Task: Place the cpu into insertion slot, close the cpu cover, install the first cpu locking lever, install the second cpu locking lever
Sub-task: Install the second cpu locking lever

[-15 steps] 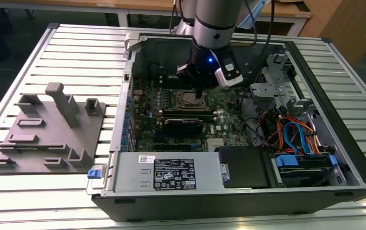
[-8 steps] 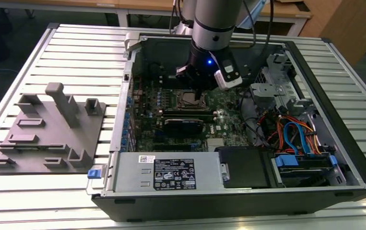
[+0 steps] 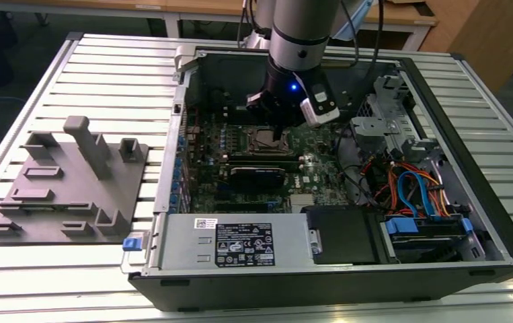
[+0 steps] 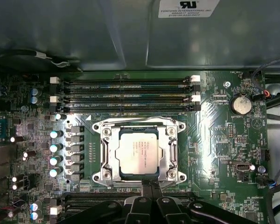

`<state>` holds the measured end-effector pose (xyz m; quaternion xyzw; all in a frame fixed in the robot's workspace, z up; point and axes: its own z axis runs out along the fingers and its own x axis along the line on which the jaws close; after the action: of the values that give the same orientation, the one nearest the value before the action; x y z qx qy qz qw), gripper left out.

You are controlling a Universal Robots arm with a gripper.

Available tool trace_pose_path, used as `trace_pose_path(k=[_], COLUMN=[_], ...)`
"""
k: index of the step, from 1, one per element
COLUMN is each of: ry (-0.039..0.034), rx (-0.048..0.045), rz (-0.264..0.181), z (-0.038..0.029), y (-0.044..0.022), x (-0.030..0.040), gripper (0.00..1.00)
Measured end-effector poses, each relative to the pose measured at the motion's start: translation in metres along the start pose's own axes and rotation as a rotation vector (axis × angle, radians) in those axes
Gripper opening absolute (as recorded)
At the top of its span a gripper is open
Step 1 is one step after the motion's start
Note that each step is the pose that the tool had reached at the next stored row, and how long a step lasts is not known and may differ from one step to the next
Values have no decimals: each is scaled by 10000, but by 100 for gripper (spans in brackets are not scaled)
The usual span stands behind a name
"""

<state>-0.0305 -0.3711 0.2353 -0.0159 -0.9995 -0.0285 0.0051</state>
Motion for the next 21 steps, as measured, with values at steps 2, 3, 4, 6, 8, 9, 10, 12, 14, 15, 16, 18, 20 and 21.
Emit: trace_pose_path(k=[2,3,4,6,8,9,10,12,14,15,16,18,20,21], ry=[0,0,0,4,9,13,29,171,348,404,445,496,523,534], rx=[-1,-4,-6,-5,-7,-6,-6,-15,-32,-36,-39,-35,-42,-47], rz=[-1,-2,-1,-1,0,0,1,9,19,22,25,28,29,29], z=[0,-1,-1,-4,-7,-8,-9,-7,-3,3,14,36,51,59], y=[-3,-10,-21,-69,-120,-140,-152,-162,-167,-173,-179,-183,-185,-185], x=[0,-1,-1,-2,-4,-5,-5,-4,-4,-4,-5,-2,19,31], gripper=[10,10,10,10,10,10,10,10,10,10,10,10,10,10])
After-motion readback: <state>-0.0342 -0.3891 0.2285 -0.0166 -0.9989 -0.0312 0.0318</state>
